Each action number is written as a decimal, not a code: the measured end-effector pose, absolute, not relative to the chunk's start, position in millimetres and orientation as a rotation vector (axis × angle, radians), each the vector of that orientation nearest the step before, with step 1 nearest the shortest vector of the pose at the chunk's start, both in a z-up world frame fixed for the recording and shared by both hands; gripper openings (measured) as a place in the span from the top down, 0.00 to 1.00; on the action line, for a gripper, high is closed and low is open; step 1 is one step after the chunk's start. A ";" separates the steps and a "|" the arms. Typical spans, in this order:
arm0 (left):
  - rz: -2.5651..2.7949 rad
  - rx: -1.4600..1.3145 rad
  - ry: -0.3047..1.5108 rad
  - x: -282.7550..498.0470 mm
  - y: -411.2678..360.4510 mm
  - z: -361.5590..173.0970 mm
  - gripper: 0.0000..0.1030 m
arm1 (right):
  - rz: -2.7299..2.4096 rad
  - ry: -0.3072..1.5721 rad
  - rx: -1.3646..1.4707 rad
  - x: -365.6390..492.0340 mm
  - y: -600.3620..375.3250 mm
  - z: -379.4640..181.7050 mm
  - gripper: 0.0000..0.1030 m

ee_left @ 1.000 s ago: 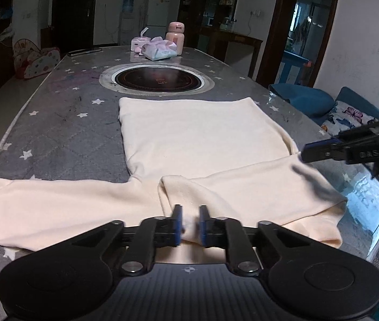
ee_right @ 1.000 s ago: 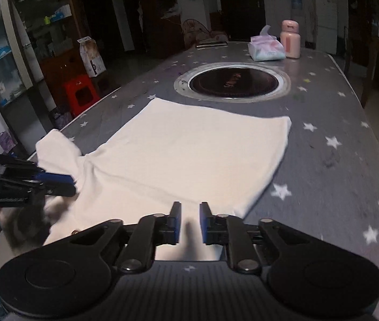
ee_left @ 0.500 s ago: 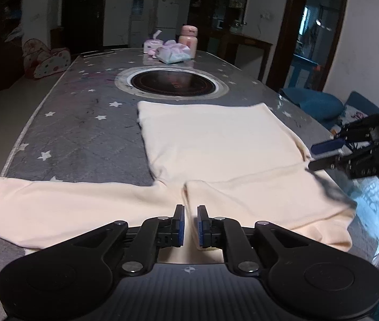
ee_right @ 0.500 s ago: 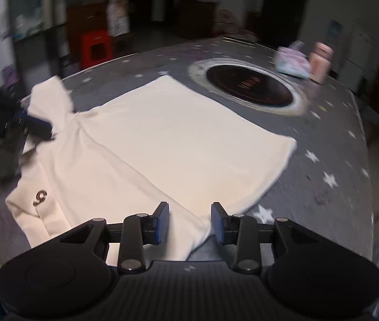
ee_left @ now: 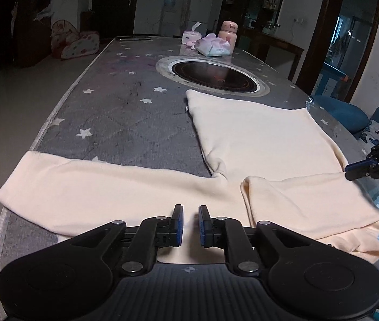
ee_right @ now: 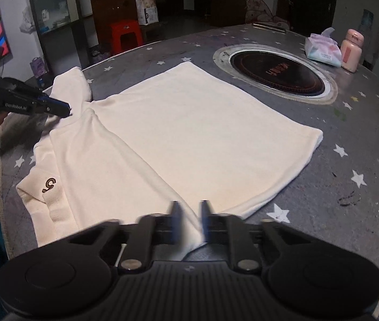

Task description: Fold clothes

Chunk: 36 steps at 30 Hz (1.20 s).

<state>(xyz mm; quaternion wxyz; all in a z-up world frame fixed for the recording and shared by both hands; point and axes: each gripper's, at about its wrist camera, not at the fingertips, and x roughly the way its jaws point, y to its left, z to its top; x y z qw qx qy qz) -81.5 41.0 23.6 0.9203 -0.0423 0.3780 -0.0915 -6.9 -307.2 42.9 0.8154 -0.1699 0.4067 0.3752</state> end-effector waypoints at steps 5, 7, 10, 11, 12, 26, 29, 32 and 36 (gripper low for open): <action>-0.183 -0.077 0.773 -80.8 40.1 22.7 0.87 | 0.774 0.868 -0.364 -8.6 -313.3 46.0 0.98; -0.185 -0.069 0.769 -80.9 39.8 21.9 0.87 | 0.755 0.870 -0.364 -9.7 -317.8 45.2 0.98; -0.186 -0.071 0.769 -79.7 41.0 21.2 0.87 | 0.725 0.858 -0.352 -11.8 -321.5 46.0 0.98; -0.186 -0.071 0.768 -79.5 41.2 21.1 0.87 | 0.717 0.851 -0.344 -12.6 -323.1 46.7 0.98; -0.185 -0.070 0.766 -79.4 41.2 20.8 0.87 | 0.713 0.852 -0.343 -13.5 -324.1 45.8 0.98; -0.368 -0.081 0.682 -87.5 -7.1 52.8 0.86 | 0.797 0.808 -0.332 -64.9 -309.7 57.8 0.90; -0.413 -0.074 0.691 -77.6 -29.0 44.1 0.86 | 0.807 0.835 -0.332 -73.5 -307.2 49.6 0.90; -0.413 -0.072 0.718 -66.0 -41.4 31.2 0.86 | 0.798 0.856 -0.321 -79.0 -308.7 42.7 0.90; -0.376 -0.078 0.746 -61.0 -35.9 17.2 0.86 | 0.790 0.857 -0.309 -84.6 -313.0 42.9 0.88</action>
